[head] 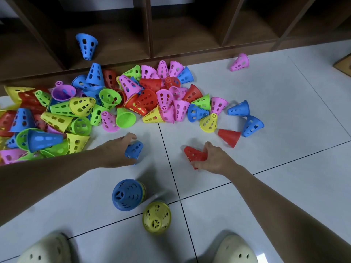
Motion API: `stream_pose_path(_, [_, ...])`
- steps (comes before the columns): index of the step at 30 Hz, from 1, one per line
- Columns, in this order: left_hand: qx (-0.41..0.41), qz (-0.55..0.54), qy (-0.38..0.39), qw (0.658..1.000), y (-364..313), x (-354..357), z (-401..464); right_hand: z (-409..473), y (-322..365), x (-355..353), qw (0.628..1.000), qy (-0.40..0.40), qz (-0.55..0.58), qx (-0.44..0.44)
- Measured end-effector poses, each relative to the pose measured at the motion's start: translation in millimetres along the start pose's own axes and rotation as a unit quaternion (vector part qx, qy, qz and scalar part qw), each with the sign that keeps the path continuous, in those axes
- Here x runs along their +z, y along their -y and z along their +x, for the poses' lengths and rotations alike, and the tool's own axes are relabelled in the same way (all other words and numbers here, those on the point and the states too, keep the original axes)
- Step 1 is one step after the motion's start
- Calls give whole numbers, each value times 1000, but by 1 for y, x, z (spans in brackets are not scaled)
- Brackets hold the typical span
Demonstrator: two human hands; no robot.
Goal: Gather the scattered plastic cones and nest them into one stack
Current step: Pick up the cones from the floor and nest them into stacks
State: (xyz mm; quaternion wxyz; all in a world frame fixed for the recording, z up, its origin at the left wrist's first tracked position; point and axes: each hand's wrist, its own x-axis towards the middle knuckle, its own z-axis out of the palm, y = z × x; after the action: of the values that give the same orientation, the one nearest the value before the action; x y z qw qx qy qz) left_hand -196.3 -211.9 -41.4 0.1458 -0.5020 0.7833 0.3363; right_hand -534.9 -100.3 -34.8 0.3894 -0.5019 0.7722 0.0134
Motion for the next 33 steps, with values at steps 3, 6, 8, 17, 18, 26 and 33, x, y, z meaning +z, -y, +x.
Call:
stream_pose_path(3, [-41, -25, 38, 998, 4, -1, 8, -9, 12, 8, 994, 2, -109, 2])
stream_pose_path(6, [-47, 14, 45, 998, 11, 3, 11, -14, 20, 19, 988, 20, -153, 3])
stream_pose_path(8, [-27, 67, 29, 997, 15, 8, 9, -16, 23, 25, 987, 20, -158, 13])
stream_pose_path(17, [14, -38, -9, 999, 8, 0, -6, -39, 28, 34, 979, 3, 204, 15])
stream_pose_path(18, [10, -74, -20, 997, 2, -5, -10, -47, 32, 35, 972, -6, 233, 5])
stream_pose_path(26, [62, -267, -162, 948, -55, -33, -81, -122, 66, 37, 923, -26, 365, -123])
stream_pose_path(33, [311, -106, -272, 905, -55, -29, -134, -160, 76, 57, 903, -87, 338, -249])
